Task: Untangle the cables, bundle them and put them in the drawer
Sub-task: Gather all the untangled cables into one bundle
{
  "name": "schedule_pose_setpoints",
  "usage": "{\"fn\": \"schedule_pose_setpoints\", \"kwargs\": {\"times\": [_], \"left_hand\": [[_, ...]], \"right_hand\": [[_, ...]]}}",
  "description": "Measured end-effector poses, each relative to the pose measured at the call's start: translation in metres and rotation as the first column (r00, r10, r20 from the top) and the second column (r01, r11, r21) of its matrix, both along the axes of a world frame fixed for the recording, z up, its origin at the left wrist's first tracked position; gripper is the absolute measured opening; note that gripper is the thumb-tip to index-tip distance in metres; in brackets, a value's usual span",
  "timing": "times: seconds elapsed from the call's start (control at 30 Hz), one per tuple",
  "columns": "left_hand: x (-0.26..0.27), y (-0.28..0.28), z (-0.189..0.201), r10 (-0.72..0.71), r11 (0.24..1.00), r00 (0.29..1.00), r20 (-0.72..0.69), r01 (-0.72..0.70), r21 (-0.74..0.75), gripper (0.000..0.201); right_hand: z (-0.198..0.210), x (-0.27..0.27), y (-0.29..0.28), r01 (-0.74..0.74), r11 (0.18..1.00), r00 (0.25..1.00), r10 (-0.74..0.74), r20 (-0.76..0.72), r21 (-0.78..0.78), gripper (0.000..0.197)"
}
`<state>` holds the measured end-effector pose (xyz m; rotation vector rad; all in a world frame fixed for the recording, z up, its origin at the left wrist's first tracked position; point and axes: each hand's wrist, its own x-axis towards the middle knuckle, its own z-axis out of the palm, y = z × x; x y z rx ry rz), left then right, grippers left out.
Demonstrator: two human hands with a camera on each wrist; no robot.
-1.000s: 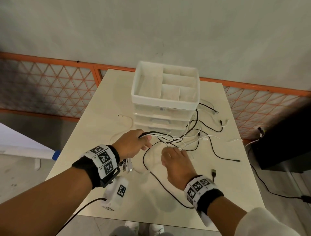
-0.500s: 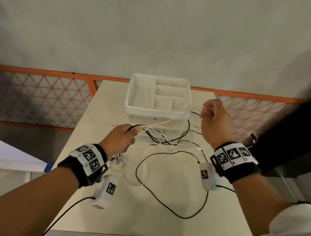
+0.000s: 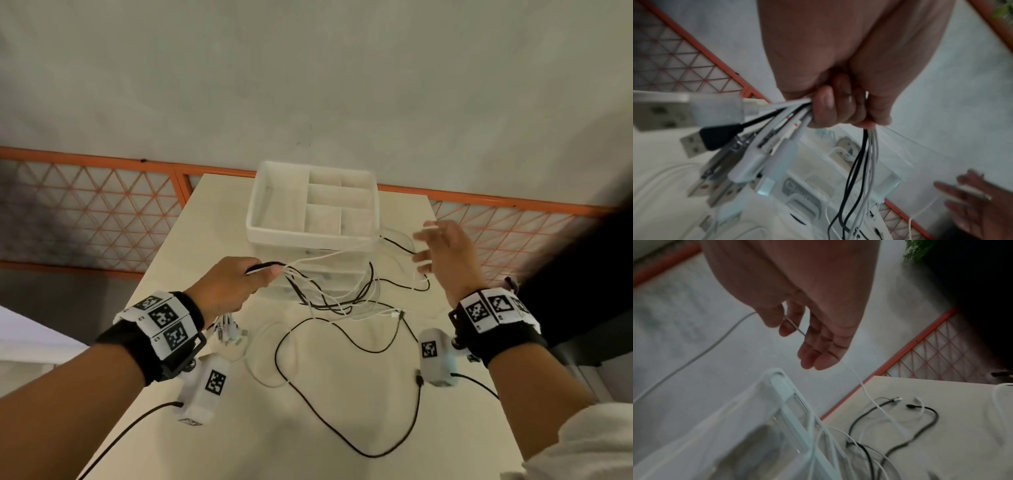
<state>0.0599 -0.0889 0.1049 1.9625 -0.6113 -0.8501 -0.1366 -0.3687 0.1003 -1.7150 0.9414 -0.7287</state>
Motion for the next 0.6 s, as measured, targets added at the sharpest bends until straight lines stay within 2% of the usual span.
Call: {"fn": "schedule_pose_setpoints", "kwargs": {"times": [0.07,0.13,0.27,0.33,0.37,0.4,0.43,0.47,0.5,0.6], "left_hand": [[0.000,-0.002,-0.004,0.039,0.999,0.999,0.024,-0.040,0.011,0.045],[0.000,-0.003,-0.004,0.086,0.996,0.996,0.020,-0.086,-0.002,0.048],[-0.001,-0.001,0.000,0.083,0.996,0.997,0.003,-0.083,-0.015,0.043],[-0.001,0.000,0.001,0.106,0.993,0.993,-0.060,-0.109,-0.039,0.043],[-0.001,0.001,0.002,0.125,0.990,0.988,-0.096,-0.130,-0.049,0.044],[-0.001,0.001,0.003,0.138,0.988,0.983,-0.124,-0.146,-0.055,0.045],[-0.002,0.002,0.003,0.143,0.986,0.979,-0.144,-0.153,-0.062,0.045],[-0.003,0.002,0.004,0.140,0.986,0.977,-0.160,-0.152,-0.070,0.046],[-0.005,0.002,0.005,0.130,0.986,0.976,-0.173,-0.145,-0.080,0.046],[-0.015,-0.005,0.008,0.072,0.989,0.974,-0.213,-0.098,-0.115,0.046]], "right_hand": [[0.010,0.004,0.004,-0.033,0.999,0.996,0.036,0.084,-0.039,0.023],[0.010,0.004,0.005,-0.057,0.997,0.995,0.060,0.077,-0.044,0.039],[-0.019,-0.005,-0.002,-0.092,0.988,0.995,0.087,0.045,0.121,0.051],[-0.043,-0.016,-0.007,-0.115,0.983,0.970,0.143,-0.199,0.144,0.042],[-0.055,-0.022,-0.008,-0.154,0.979,0.901,0.194,-0.388,0.133,0.038],[-0.066,-0.028,-0.007,-0.202,0.969,0.794,0.248,-0.555,0.143,0.043],[-0.072,-0.033,-0.002,-0.238,0.959,0.693,0.281,-0.664,0.156,0.052],[-0.072,-0.033,0.005,-0.271,0.951,0.642,0.293,-0.709,0.148,0.058],[-0.066,-0.031,0.014,-0.301,0.947,0.642,0.289,-0.710,0.113,0.059],[-0.034,-0.010,0.051,-0.414,0.910,0.748,0.334,-0.574,-0.009,0.054]]}}
